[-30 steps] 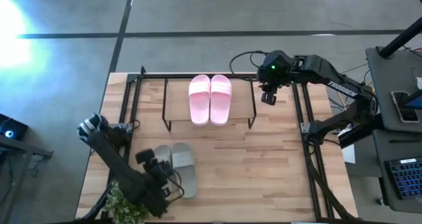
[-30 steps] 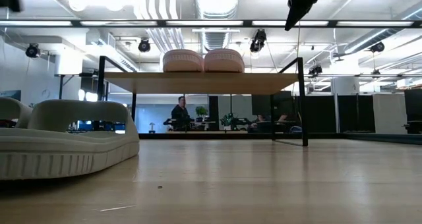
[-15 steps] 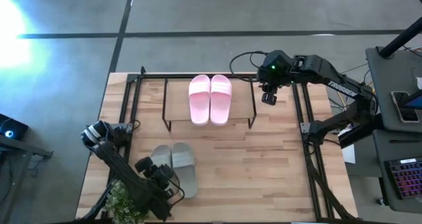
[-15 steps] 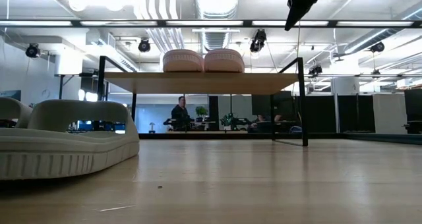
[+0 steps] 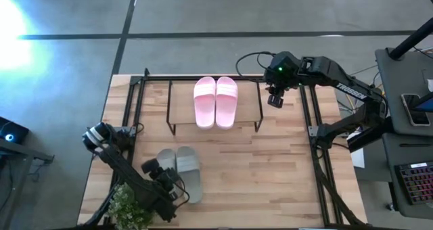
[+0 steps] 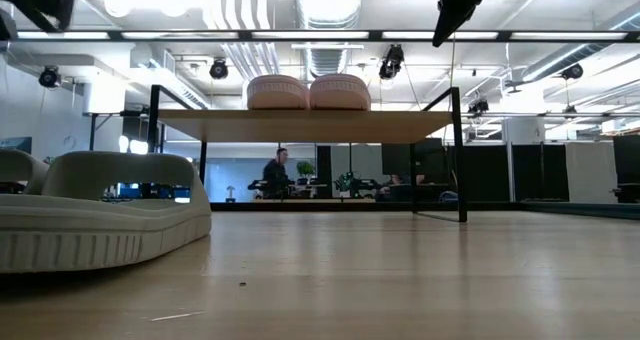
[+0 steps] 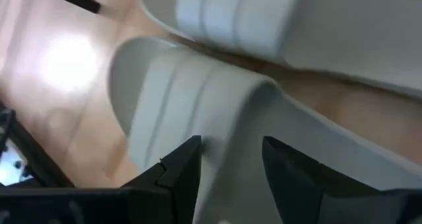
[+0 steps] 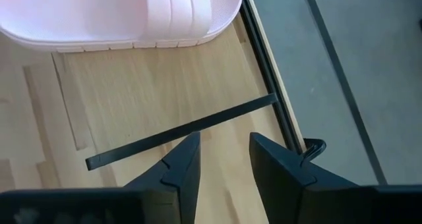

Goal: Pick and place slides into the shelf
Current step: Prepare the gray slides

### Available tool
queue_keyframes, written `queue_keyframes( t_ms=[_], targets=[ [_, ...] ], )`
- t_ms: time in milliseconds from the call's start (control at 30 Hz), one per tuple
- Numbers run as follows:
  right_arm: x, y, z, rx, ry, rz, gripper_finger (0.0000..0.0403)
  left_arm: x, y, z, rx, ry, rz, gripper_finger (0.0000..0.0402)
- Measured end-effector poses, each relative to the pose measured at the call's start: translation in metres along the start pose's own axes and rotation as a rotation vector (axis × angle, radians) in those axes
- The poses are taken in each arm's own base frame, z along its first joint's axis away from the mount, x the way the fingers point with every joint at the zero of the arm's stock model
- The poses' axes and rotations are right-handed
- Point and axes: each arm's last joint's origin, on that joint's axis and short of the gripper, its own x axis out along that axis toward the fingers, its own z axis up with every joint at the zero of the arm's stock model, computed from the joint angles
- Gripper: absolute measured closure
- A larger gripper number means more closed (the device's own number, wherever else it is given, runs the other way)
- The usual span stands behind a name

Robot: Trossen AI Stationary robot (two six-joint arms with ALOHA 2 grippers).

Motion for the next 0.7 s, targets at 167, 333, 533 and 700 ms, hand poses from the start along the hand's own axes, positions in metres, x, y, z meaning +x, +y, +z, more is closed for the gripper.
queue_keyframes(
  t_ms=[167, 333, 533, 700],
  targets=[
    [0.001, 0.000, 0.000, 0.016, 0.002, 0.000, 0.0282, 0.018, 0.008, 0.002, -0.005, 0.011, 0.069, 0.0254],
    [0.003, 0.001, -0.001, 0.031, 0.010, 0.002, 0.0278, 0.029, 0.013, 0.008, -0.019, -0.008, 0.100, 0.0260],
    [0.004, 0.001, -0.001, 0.041, 0.013, 0.002, 0.0278, 0.030, 0.007, 0.022, -0.014, -0.107, -0.001, 0.0309],
    [0.004, 0.001, -0.003, 0.045, 0.031, 0.003, 0.0278, 0.033, 0.001, 0.041, -0.035, -0.172, -0.082, 0.0341]
  ],
)
